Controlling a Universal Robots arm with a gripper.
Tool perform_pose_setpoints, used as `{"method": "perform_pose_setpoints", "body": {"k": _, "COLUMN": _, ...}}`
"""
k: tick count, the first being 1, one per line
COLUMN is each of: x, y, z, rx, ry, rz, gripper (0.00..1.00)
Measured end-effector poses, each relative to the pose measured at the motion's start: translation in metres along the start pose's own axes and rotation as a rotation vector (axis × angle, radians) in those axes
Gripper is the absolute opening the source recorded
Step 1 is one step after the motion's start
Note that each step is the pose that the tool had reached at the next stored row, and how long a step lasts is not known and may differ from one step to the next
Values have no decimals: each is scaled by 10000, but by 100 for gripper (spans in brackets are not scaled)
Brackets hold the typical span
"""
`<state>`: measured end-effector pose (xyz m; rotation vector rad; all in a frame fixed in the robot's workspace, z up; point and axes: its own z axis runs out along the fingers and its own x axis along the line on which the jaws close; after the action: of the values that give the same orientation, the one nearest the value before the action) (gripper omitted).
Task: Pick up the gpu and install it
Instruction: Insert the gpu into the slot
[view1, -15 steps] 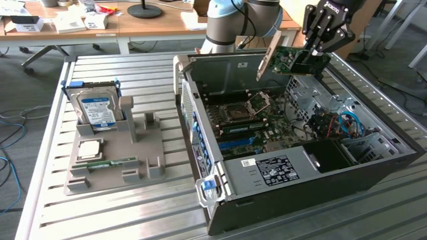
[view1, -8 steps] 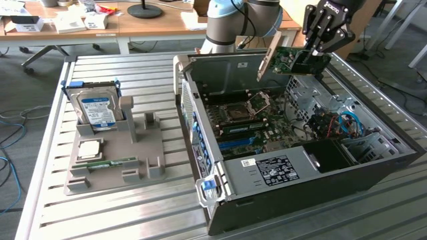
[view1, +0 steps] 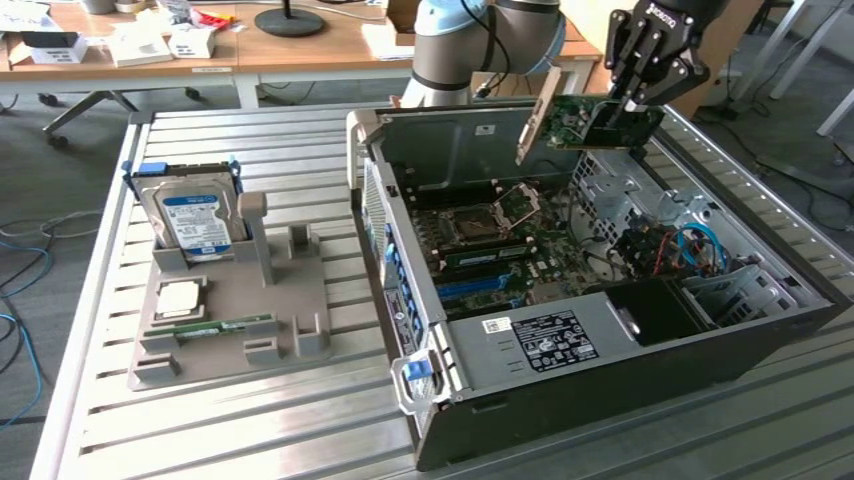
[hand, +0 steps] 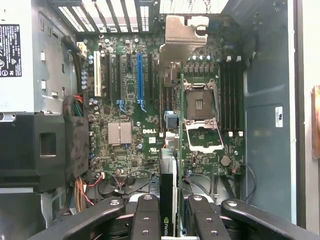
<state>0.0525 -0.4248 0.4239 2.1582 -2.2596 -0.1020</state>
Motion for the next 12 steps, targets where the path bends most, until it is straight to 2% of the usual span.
{"method": "perform_pose_setpoints", "body": {"k": 12, "x": 10, "y": 68, "z": 8, "rx": 170, "ry": -60, "rz": -67, "gripper": 26}}
